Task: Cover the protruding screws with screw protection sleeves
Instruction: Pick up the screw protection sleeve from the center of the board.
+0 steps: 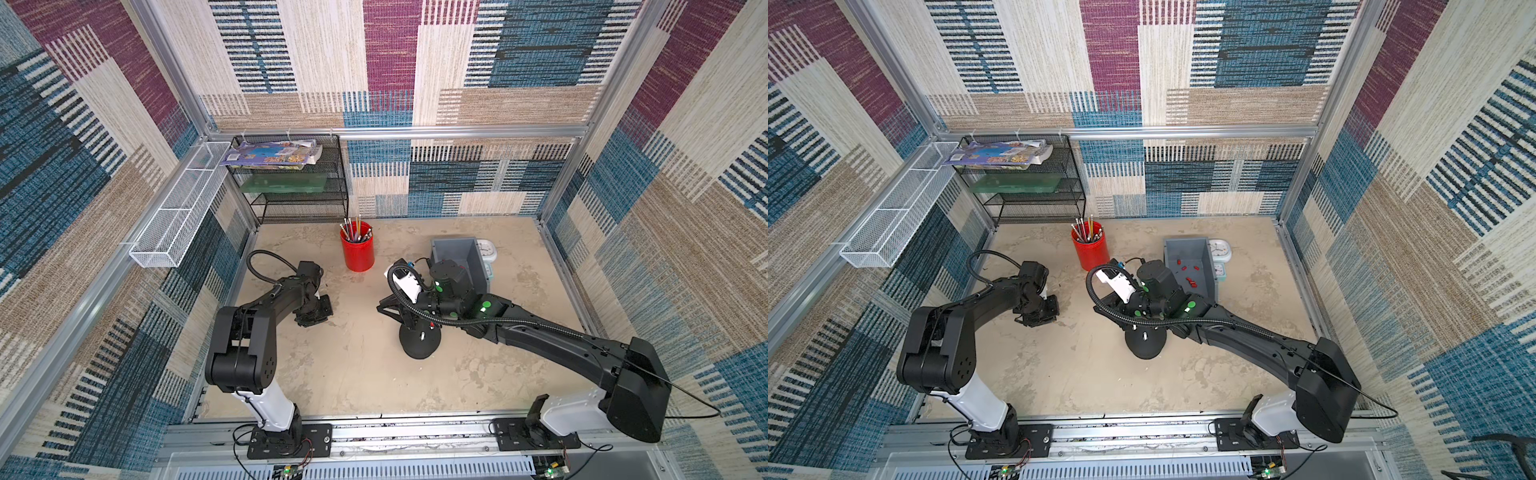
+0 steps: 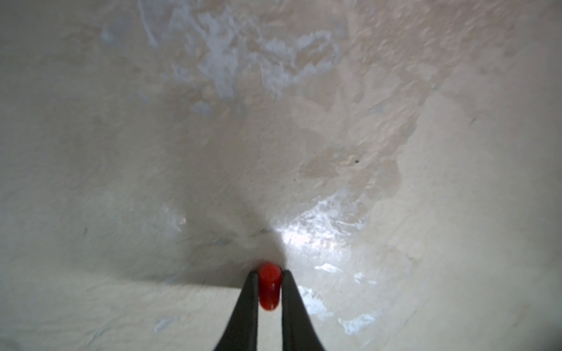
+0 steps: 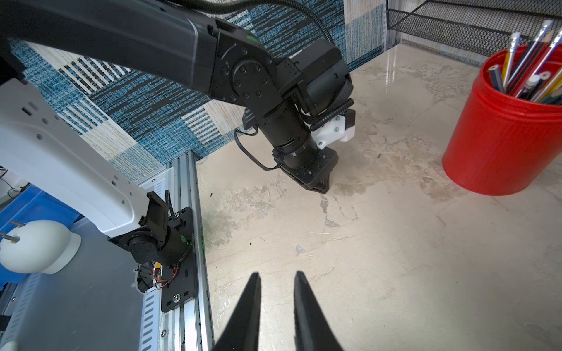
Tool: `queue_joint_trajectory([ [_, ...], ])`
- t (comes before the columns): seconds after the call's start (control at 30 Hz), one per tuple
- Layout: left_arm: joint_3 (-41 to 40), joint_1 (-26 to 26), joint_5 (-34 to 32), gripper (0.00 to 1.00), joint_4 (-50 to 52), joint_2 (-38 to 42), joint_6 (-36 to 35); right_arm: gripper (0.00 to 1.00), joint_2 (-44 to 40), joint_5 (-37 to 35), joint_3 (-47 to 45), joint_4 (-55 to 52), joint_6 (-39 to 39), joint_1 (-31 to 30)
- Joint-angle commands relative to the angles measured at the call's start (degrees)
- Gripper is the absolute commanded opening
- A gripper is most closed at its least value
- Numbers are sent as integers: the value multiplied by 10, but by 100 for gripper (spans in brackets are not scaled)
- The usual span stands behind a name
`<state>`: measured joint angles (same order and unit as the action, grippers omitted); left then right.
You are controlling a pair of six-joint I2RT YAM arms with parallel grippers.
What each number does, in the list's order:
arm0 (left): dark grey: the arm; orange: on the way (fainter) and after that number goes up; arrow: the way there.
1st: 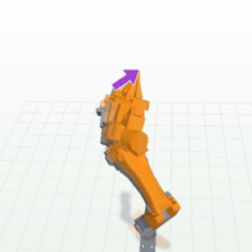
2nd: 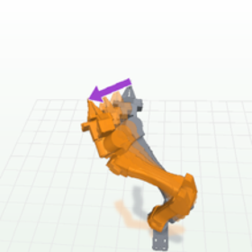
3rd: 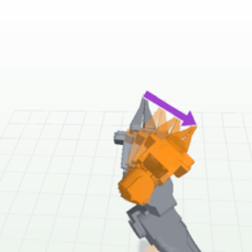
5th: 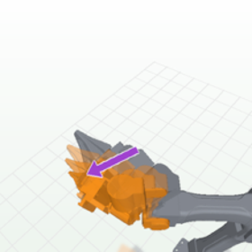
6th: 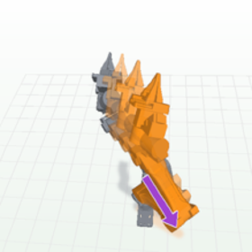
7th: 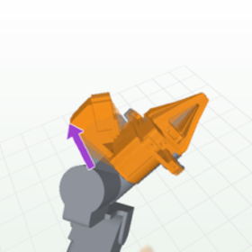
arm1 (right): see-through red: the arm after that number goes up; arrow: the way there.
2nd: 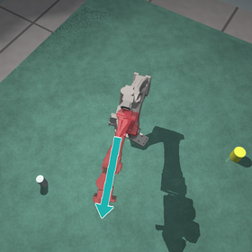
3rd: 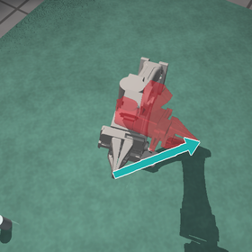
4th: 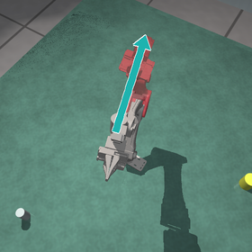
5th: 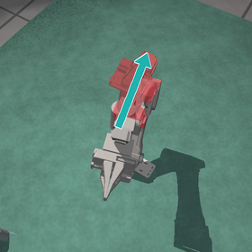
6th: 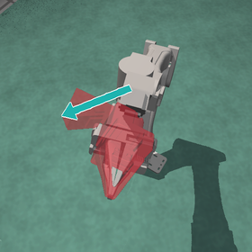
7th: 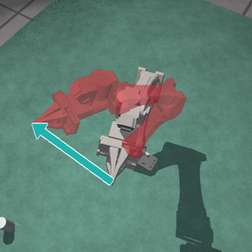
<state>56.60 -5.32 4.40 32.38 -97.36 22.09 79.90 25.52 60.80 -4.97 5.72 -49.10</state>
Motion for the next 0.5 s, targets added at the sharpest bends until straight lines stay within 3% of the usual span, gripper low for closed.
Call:
queue_joint_trajectory([
  [0.0, -3, -3, -11, 12, 18, 1, -6, 23, 0, 8, 6, 12, -4, 2],
  [0.47, -5, -13, -22, 15, 26, 8, -8, 22, 0, 12, 6, 18, -3, 4],
])
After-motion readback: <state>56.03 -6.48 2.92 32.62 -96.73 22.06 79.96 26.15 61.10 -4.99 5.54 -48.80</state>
